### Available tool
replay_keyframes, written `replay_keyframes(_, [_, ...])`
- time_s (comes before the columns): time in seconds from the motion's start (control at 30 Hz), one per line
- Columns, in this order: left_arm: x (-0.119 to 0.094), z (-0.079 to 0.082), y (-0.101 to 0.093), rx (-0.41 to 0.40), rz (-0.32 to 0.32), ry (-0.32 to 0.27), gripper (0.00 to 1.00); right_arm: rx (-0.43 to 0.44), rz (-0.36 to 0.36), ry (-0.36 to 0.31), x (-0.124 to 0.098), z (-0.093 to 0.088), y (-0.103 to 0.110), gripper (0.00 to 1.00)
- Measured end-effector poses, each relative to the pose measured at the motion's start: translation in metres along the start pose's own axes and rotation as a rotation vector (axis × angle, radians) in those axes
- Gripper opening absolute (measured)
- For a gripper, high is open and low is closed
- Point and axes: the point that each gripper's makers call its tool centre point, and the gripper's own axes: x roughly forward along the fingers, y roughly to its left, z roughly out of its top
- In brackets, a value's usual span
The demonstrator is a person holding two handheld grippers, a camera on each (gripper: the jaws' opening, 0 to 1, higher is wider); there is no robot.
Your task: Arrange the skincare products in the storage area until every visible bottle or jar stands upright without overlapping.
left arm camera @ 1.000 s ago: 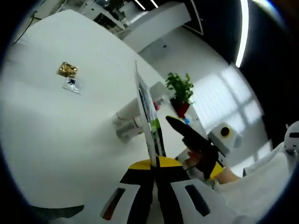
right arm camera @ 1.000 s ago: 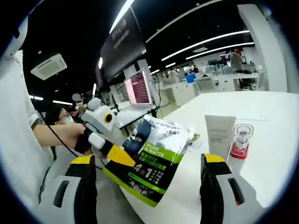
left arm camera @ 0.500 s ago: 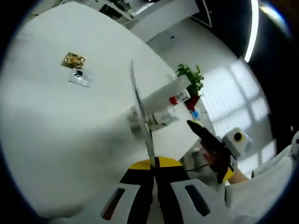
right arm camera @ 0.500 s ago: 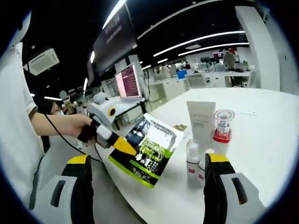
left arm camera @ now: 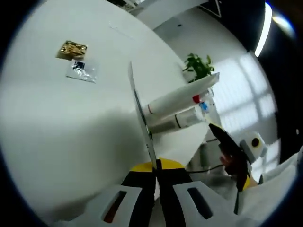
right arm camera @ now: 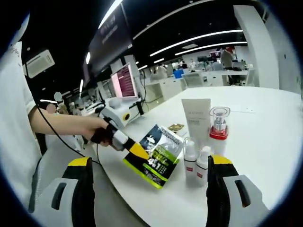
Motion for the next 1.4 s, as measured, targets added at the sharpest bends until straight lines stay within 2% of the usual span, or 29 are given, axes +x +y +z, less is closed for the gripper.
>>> replay_keyframes(0.37, [0.016, 0.002, 0.023, -0.043, 0.063, 0.070, 0.00, 0.025, -0.014, 0.000, -0.001, -0.001, -0.004, 0.99])
replay_keyframes(0.53, [0.020, 0.001, 0.039, -0.041, 0.159, 0.088, 0.00, 0.026, -0.008, 0.007, 0.001, -0.002, -0.004, 0.99])
replay_keyframes(0.6, [0.021, 0.001, 0.039, -0.059, 0.166, 0.085, 0.00, 0.029, -0.006, 0.010, 0.001, -0.003, -0.004, 0.99])
replay_keyframes(0.67, [0.021, 0.001, 0.043, -0.072, 0.203, 0.088, 0.00, 0.030, -0.006, 0.009, 0.001, -0.003, -0.004, 0.99])
replay_keyframes(0.83, [0.023, 0.006, 0.049, -0.073, 0.239, 0.095, 0.01, 0.033, -0.004, 0.010, 0.001, -0.003, -0.003, 0.99])
replay_keyframes(1.2, [0.016, 0.011, 0.059, 0.017, 0.299, 0.118, 0.07, 0.040, -0.002, 0.011, 0.001, -0.004, -0.003, 0.99])
replay_keyframes(1.33, [0.014, 0.013, 0.060, 0.042, 0.311, 0.121, 0.08, 0.045, 0.000, 0.018, 0.001, -0.005, -0.003, 0.99])
replay_keyframes(1.4, [0.013, 0.012, 0.057, 0.052, 0.318, 0.126, 0.12, 0.045, 0.002, 0.015, 0.001, -0.005, -0.003, 0.99])
